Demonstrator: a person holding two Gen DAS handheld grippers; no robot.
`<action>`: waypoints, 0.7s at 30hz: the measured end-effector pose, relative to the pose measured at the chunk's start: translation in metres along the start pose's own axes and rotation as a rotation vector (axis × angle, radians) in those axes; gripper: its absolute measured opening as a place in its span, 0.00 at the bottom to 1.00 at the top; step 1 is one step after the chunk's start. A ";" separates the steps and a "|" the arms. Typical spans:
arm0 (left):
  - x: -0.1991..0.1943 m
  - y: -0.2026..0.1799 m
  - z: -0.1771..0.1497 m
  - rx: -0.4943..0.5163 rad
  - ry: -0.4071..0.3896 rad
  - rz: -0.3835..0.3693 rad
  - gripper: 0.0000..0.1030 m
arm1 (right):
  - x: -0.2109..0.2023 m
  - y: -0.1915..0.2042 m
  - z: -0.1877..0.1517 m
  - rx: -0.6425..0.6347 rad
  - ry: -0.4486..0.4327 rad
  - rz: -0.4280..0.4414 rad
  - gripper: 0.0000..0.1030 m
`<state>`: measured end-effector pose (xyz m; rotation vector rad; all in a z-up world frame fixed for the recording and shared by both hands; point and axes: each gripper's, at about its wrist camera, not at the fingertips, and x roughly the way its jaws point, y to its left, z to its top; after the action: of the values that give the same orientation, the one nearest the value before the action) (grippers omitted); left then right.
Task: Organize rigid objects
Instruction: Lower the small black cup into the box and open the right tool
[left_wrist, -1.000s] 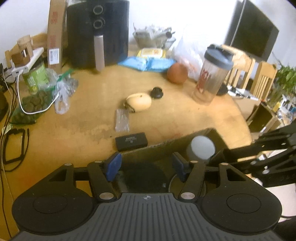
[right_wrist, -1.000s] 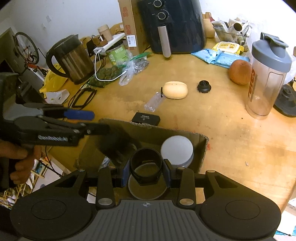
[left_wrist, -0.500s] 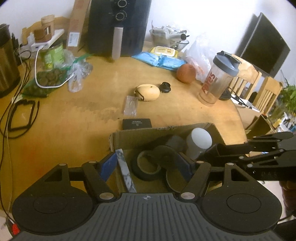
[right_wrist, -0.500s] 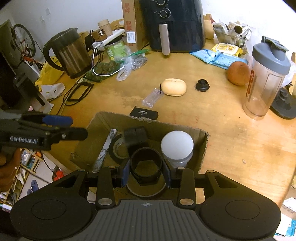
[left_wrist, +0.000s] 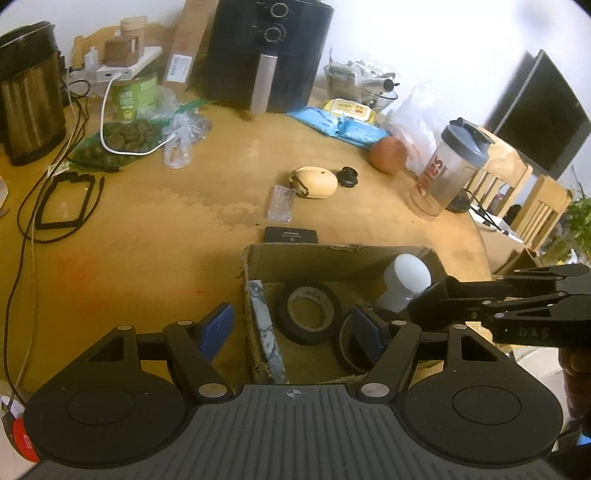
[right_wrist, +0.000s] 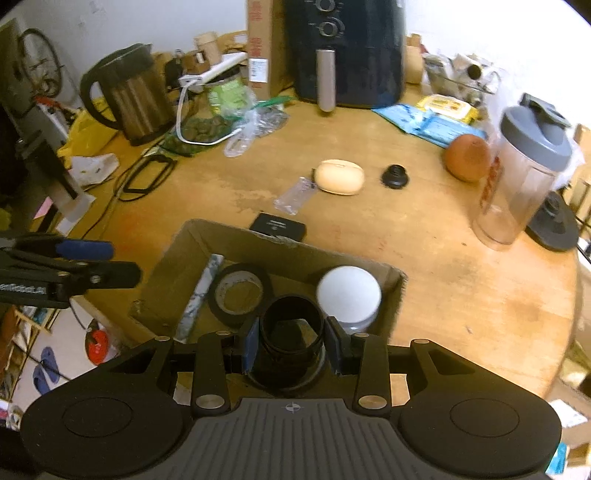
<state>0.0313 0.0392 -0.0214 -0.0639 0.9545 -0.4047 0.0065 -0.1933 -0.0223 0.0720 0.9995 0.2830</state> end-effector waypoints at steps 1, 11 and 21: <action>-0.001 0.001 -0.001 -0.003 0.000 0.002 0.68 | 0.000 -0.001 0.000 0.009 0.003 -0.010 0.39; -0.007 0.007 -0.008 -0.011 -0.002 -0.002 0.68 | -0.003 -0.009 -0.008 0.040 0.007 -0.091 0.43; -0.008 0.007 -0.010 0.008 0.018 -0.001 0.68 | 0.005 0.001 -0.013 0.048 0.025 -0.128 0.98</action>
<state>0.0215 0.0495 -0.0229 -0.0532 0.9710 -0.4110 -0.0024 -0.1919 -0.0331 0.0477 1.0312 0.1427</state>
